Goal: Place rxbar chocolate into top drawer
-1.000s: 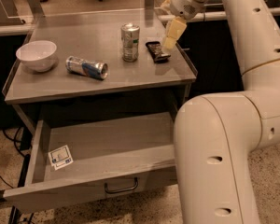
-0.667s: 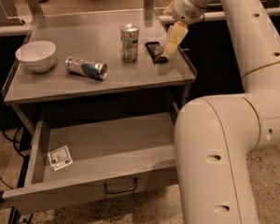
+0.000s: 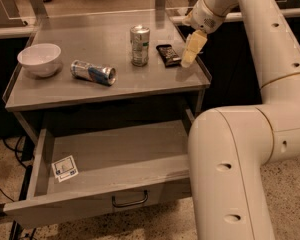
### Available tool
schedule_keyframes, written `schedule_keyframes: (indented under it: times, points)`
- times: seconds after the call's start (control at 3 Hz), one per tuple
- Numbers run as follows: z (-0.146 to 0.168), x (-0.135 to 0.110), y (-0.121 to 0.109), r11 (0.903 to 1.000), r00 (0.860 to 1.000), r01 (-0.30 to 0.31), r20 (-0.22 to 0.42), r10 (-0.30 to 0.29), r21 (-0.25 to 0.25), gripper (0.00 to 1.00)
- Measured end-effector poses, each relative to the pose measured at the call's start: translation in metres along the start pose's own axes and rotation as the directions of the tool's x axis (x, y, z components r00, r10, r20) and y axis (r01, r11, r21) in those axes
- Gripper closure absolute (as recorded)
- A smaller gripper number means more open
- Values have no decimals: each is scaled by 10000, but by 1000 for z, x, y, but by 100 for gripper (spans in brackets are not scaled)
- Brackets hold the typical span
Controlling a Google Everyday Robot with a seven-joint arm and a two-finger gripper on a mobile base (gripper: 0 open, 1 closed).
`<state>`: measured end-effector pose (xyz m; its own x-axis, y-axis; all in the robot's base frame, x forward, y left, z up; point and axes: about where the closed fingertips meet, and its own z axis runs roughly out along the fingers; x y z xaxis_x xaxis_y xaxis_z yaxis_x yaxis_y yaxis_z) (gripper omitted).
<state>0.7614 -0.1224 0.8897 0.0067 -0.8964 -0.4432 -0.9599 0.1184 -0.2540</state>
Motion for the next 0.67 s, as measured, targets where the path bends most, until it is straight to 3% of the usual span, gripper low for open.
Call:
schedule_keyframes:
  times: [0.67]
  points:
    - [10,-20,-10,9997,9930,92,-1180,-67,205,0]
